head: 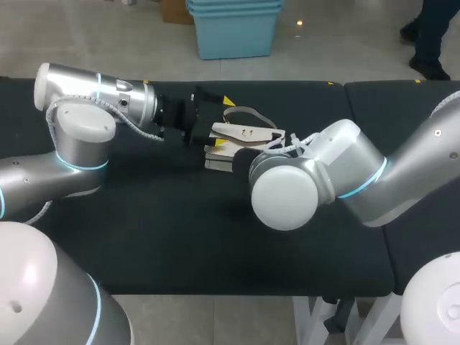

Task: Pick up the bag, open it, inspect its contents, close it, and place it on the opposite side

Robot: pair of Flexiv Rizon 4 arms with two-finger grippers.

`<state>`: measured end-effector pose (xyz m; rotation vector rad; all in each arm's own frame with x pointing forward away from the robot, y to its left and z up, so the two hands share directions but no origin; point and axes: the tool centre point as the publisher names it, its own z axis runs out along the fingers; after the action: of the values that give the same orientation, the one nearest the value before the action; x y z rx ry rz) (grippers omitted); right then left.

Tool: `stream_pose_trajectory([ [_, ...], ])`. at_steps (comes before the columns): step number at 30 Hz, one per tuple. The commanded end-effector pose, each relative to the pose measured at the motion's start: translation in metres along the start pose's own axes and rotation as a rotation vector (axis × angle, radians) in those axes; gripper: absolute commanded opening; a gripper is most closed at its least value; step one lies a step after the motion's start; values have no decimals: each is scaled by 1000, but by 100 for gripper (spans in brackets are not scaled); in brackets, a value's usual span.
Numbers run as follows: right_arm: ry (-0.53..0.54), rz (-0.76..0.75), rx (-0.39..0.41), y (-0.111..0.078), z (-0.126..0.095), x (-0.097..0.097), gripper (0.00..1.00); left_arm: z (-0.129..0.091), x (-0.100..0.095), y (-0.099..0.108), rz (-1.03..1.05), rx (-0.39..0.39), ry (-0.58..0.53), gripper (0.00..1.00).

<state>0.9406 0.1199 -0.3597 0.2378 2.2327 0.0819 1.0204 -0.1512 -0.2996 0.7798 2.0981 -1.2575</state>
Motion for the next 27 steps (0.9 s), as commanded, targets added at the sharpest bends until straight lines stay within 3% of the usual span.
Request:
stream_pose_trajectory([
  [1, 79, 16, -121, -11, -13, -18, 100, -6, -11, 7, -103, -6, 91, 100],
  [5, 166, 40, -123, -13, -17, -29, 100, -9, -12, 8, -220, -22, 179, 100],
  [9, 235, 60, -119, -15, -21, -37, 100, -13, -11, 0, -254, -88, 243, 100],
  [16, 349, 45, -55, -12, -26, -46, 100, -21, -11, -17, -277, -171, 339, 100],
  [18, 381, 42, -42, -13, -25, -47, 100, -24, -10, -20, -302, -156, 367, 100],
  [20, 429, 56, -44, -13, -26, -48, 100, -29, -11, -21, -359, -87, 395, 100],
  [22, 456, 73, -65, -19, -28, -50, 100, -35, -11, -21, -351, -124, 400, 100],
  [27, 456, 73, -65, -19, -28, -50, 100, -35, -11, -21, -351, -124, 400, 100],
])
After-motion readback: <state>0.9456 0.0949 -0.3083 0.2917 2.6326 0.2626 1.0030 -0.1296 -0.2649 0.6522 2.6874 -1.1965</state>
